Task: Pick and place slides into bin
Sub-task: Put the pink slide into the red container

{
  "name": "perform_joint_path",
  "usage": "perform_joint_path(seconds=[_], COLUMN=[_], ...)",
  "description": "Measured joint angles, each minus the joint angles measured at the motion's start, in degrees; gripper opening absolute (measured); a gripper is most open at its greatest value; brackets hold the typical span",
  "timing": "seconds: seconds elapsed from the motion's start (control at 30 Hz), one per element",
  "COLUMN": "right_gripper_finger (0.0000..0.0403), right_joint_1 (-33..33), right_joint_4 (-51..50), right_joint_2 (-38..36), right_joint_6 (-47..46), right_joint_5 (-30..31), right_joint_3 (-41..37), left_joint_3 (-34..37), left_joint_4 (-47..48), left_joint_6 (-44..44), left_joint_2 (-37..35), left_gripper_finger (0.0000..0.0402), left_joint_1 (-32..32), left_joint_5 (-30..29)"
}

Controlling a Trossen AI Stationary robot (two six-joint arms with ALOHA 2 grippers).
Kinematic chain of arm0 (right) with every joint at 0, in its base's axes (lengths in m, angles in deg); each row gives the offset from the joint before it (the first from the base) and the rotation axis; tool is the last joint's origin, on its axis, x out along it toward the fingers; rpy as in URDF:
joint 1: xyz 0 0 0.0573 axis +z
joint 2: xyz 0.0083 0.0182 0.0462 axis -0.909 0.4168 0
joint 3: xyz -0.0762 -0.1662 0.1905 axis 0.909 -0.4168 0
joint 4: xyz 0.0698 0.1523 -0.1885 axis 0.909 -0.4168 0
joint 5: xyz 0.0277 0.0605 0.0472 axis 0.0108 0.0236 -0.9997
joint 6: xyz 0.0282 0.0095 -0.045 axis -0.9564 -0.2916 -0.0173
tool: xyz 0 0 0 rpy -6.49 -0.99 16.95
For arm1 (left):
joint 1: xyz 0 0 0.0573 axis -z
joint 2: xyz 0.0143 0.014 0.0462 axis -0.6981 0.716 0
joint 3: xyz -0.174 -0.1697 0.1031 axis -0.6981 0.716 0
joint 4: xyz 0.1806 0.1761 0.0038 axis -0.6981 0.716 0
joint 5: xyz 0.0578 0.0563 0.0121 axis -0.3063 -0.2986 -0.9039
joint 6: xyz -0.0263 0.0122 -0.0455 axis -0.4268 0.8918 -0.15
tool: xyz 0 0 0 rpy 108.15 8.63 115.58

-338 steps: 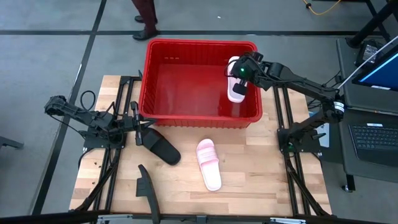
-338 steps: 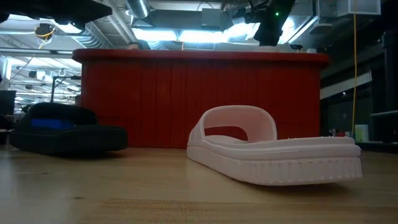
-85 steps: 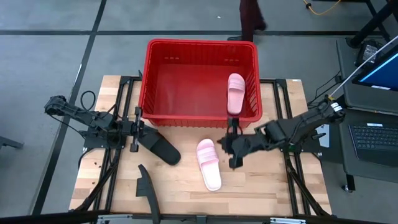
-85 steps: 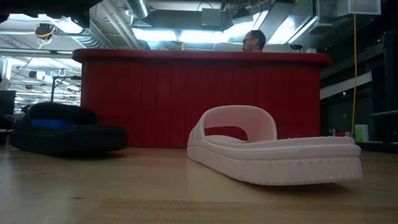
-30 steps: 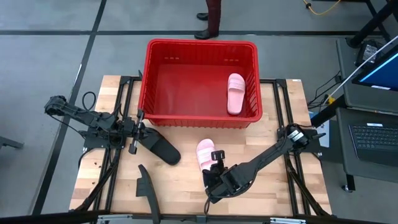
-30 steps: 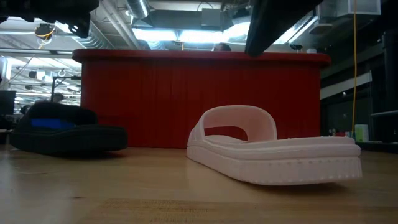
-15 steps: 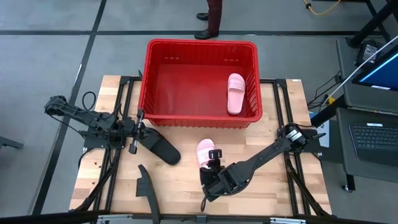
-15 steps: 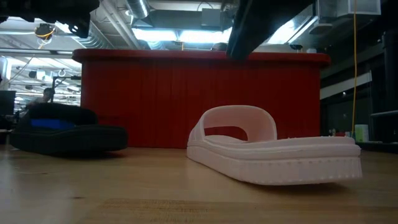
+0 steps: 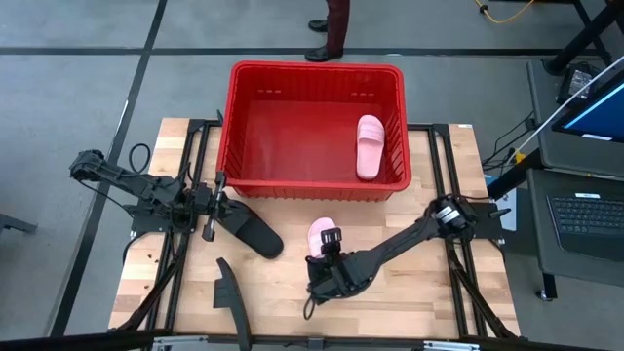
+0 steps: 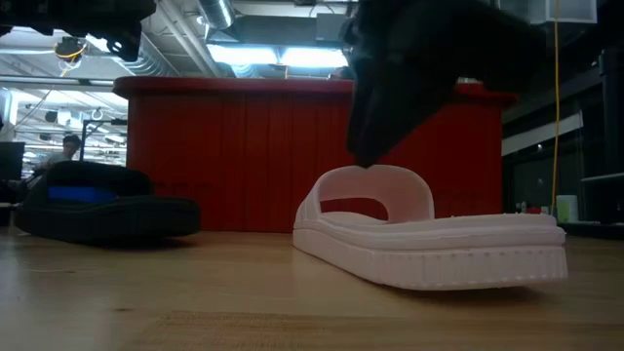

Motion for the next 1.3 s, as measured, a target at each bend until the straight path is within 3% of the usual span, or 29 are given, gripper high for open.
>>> perform_joint_path(seconds=[0.53,1.03,1.17,1.3], right_gripper_finger=[0.0136,0.0135,0.0117,0.0072], right_joint_1=[-1.93,-3.11,-3.11,-3.11], right_joint_4=[-1.27,-3.08,-3.06,-3.16], right_joint_2=[0.00,2.58,2.45,2.21], right_joint_6=[0.18,-0.03,-0.04,-0.27], right_joint_5=[-3.56,-1.77,-1.68,-1.70], right_joint_3=[0.00,-0.04,-0.04,0.07], left_joint_3=[0.00,0.00,0.00,0.00], left_joint_4=[2.94,2.64,2.64,2.64], left_joint_6=[-1.33,-1.33,-1.33,-1.33], left_joint_2=[0.00,0.01,0.02,0.01], left_gripper_finger=[0.0003,0.0004,0.0004,0.0004], left_joint_1=[0.00,0.00,0.00,0.00], left_joint_5=[-0.04,-0.04,-0.04,-0.04])
